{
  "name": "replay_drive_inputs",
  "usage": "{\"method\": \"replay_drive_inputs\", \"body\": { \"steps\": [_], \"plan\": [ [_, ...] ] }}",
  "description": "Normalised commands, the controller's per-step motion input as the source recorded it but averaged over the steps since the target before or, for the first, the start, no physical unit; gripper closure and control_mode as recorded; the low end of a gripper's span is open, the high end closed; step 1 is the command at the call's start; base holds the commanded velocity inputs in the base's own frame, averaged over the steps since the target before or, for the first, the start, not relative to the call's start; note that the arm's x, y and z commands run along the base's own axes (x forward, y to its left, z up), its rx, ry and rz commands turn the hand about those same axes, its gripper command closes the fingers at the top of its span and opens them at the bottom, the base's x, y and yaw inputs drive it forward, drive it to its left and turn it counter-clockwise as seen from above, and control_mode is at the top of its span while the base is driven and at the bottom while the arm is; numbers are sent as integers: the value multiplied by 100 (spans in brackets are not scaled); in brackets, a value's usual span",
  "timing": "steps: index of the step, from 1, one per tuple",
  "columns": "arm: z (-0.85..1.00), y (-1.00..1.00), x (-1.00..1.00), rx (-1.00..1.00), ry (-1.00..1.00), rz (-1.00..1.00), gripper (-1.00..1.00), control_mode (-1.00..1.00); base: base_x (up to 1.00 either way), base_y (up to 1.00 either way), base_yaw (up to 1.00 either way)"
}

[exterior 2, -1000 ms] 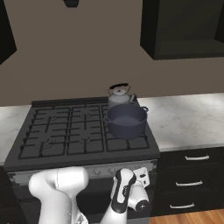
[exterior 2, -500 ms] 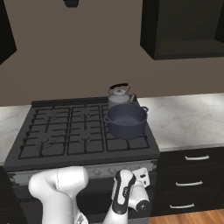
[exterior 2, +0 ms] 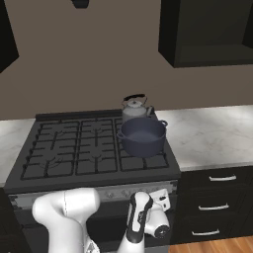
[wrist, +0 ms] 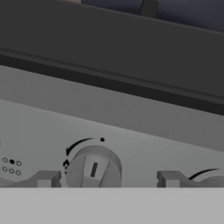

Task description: Pick the kettle from the cabinet and place it on a stove burner. Then pick the pot from the counter and place it on another stove burner. Finally, turn both burners on.

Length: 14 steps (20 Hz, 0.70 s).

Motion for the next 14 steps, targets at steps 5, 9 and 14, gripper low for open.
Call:
{"method": "replay_drive_inputs", "body": {
  "steps": [5,9,14],
  "plan": [
    [0,11,12,0,0,0,100,-100,0,0,0],
    [0,10,5,0,-1,0,100,-100,0,0,0],
    [0,21,-1,0,-7,-2,100,-100,0,0,0]
  ]
}}
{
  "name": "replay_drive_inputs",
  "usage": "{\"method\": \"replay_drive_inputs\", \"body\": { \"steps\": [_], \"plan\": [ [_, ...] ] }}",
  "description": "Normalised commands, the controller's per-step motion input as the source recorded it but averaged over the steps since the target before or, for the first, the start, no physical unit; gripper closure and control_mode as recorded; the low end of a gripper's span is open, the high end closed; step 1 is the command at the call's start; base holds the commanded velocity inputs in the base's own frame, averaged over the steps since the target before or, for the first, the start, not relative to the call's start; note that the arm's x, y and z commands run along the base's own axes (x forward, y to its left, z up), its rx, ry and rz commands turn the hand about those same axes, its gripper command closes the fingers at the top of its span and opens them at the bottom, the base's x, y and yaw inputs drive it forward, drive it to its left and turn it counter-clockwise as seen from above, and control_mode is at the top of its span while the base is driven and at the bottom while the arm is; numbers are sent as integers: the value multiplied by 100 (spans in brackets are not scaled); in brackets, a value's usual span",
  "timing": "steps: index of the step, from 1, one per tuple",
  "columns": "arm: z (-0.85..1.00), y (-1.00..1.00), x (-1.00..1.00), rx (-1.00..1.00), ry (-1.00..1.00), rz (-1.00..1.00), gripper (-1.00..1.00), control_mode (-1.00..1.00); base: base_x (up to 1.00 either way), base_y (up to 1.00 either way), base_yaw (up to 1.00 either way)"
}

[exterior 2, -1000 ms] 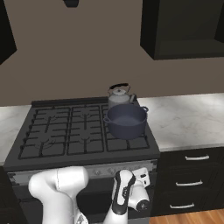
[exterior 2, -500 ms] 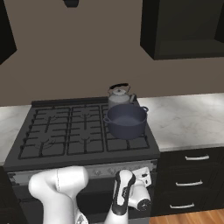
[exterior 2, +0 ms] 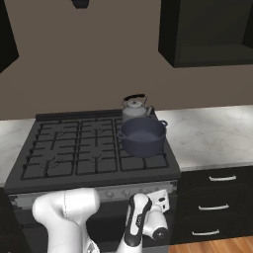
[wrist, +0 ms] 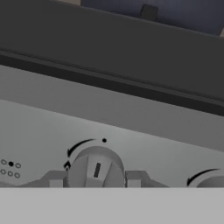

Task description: Pick the kettle from the cabinet and place it on a stove burner. Then pick the pot from the counter and place it on another stove burner. Finally, turn both burners on.

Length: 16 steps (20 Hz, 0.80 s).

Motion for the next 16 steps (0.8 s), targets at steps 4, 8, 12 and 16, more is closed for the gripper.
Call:
{"method": "replay_drive_inputs", "body": {
  "steps": [4,8,12,16],
  "plan": [
    [0,23,-7,0,-7,-3,100,-100,0,0,0],
    [0,8,0,0,-1,-1,100,-100,0,0,0],
    [0,0,0,-2,0,0,100,-100,0,0,0],
    [0,0,0,-9,0,0,100,-100,0,0,0]
  ]
}}
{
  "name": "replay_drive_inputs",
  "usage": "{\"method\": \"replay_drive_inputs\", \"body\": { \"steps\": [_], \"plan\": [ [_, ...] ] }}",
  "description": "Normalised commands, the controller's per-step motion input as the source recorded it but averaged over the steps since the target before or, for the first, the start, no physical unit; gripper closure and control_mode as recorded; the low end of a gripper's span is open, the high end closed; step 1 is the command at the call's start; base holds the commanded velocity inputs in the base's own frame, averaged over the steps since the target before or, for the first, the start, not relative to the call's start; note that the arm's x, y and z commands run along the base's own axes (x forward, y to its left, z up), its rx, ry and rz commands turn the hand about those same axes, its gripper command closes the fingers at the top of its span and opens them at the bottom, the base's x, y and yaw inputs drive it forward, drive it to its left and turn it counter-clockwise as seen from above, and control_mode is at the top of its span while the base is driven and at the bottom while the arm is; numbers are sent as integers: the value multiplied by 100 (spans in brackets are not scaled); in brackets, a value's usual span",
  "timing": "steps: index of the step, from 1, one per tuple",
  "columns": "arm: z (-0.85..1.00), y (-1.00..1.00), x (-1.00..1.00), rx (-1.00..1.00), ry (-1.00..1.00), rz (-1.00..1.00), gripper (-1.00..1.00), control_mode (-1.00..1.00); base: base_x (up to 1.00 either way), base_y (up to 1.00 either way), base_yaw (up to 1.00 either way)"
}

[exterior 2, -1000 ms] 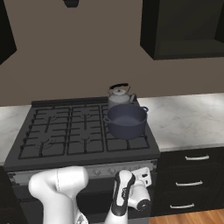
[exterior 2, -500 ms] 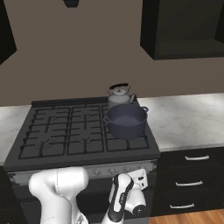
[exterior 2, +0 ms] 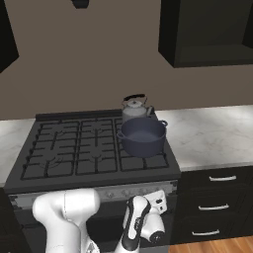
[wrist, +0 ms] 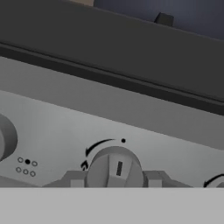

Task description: Pick the kettle from the cabinet and place it on a stove burner. Then pick the pot from the counter and place it on another stove burner. Finally, turn both burners on.

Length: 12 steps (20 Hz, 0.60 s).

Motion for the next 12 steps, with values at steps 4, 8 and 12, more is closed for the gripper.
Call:
{"method": "replay_drive_inputs", "body": {
  "steps": [4,8,12],
  "plan": [
    [0,0,-6,-21,-2,0,100,-100,0,0,0],
    [0,0,-7,-23,-2,0,100,-100,0,0,0],
    [0,0,-7,-22,-2,0,100,-100,0,0,0]
  ]
}}
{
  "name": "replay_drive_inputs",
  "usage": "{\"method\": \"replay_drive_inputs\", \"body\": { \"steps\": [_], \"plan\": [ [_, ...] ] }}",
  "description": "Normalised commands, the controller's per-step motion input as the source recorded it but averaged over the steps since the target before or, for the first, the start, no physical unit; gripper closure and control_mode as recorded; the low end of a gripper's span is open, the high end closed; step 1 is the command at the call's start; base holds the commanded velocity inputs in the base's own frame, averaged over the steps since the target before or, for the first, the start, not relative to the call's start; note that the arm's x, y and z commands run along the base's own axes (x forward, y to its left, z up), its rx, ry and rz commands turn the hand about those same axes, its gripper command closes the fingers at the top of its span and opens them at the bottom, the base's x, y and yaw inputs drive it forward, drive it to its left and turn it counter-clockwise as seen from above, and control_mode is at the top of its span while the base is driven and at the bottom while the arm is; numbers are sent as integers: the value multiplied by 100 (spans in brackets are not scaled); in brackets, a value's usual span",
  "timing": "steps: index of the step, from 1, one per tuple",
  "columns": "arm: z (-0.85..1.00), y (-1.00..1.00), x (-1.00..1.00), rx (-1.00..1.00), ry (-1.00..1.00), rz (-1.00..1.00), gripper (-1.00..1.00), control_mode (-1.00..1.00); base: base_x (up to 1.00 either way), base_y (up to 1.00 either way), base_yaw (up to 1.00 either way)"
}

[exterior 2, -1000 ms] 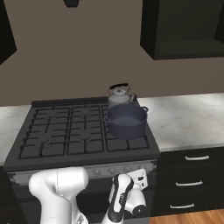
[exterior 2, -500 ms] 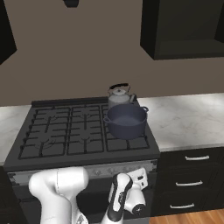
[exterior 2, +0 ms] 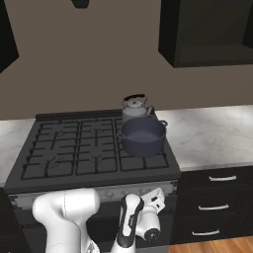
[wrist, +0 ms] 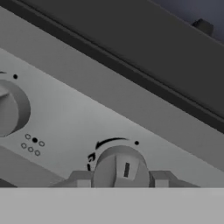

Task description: Pick the kettle from the cabinet and place it on a stove burner. Then pick the pot from the counter and place it on another stove burner. Finally, turn both burners on.

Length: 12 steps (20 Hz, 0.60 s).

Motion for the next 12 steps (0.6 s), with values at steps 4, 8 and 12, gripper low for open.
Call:
{"method": "replay_drive_inputs", "body": {
  "steps": [4,8,12],
  "plan": [
    [0,0,-7,-22,-2,0,100,-100,0,0,0],
    [0,0,-7,-23,-3,0,100,-100,0,0,0],
    [0,0,-8,-22,-3,0,100,-100,0,0,0]
  ]
}}
